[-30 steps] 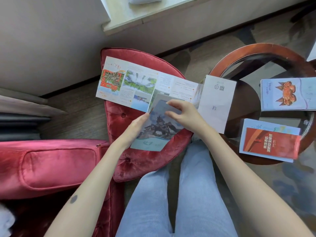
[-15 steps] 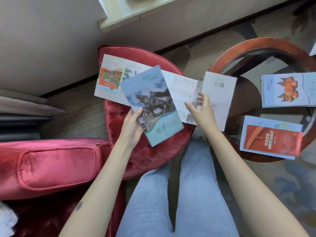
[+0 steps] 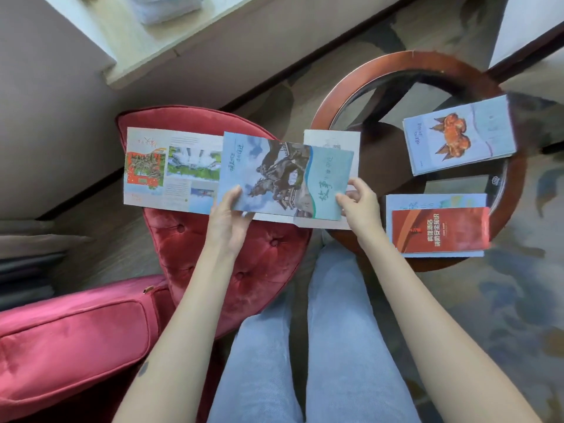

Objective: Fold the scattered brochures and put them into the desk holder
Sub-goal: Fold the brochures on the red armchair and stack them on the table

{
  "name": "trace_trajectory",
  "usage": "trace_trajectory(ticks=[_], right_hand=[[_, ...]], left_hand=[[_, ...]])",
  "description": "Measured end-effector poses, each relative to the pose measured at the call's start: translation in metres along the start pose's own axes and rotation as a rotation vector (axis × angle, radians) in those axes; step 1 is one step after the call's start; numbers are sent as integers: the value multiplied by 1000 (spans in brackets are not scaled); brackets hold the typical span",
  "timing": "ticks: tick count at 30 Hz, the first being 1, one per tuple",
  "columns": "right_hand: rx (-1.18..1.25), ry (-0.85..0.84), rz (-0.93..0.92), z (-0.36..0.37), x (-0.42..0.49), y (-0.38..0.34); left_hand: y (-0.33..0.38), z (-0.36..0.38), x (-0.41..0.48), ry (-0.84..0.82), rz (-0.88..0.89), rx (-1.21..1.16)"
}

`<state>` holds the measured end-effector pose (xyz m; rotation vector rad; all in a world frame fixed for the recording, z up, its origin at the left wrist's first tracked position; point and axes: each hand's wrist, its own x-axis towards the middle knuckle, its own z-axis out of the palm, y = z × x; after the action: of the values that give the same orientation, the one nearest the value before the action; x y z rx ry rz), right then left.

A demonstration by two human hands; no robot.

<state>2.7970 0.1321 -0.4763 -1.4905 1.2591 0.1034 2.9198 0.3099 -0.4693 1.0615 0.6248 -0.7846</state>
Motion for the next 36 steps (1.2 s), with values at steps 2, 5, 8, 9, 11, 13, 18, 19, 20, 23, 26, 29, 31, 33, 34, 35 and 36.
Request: trace_trajectory(ticks=[2,5,8,9,11,13,18,19,20,23,26,29,31,33,34,35,36], right_hand=[[-1,93,-53,-24,12,-1],[-8,222,-96,-56,31,0],[1,367,-90,-93,55,6],[13,415,-80,-106,64,8],[24,497,-76,-133,82,12],[7,558,-88,-161,100,15],[-76,651,-72,-227,150,23],[-87,662,-66,-237,159,26],[-94,669,-59,-245,167,28],[-128,667,-32,-258,186,35],[-179,652,-17,-262,199,38],[-218,650,-2,-262,206,42],[-231,652,4,-262,209,44],[-239,648,17,-262,211,47],[-244,639,25,-263,212,49],[-248,631,35,-264,213,49],[-251,628,46,-265,213,50]], left_hand=[[1,10,6,-18,72,153],[-8,37,12,-76,107,546],[-28,75,22,-98,113,886],[-36,89,26,-112,112,958],[-55,118,34,-149,116,1054],[-75,147,44,-181,137,1149],[-129,218,69,-196,177,1329],[-139,229,74,-196,176,1348],[-148,238,78,-195,172,1369],[-168,256,89,-192,166,1487],[-176,259,97,-193,133,1588],[-180,259,103,-192,111,1646],[-182,259,107,-193,112,1674],[-183,259,110,-200,121,1714],[-184,259,111,-204,125,1729],[-184,260,111,-208,128,1740],[-185,260,109,-214,132,1752]])
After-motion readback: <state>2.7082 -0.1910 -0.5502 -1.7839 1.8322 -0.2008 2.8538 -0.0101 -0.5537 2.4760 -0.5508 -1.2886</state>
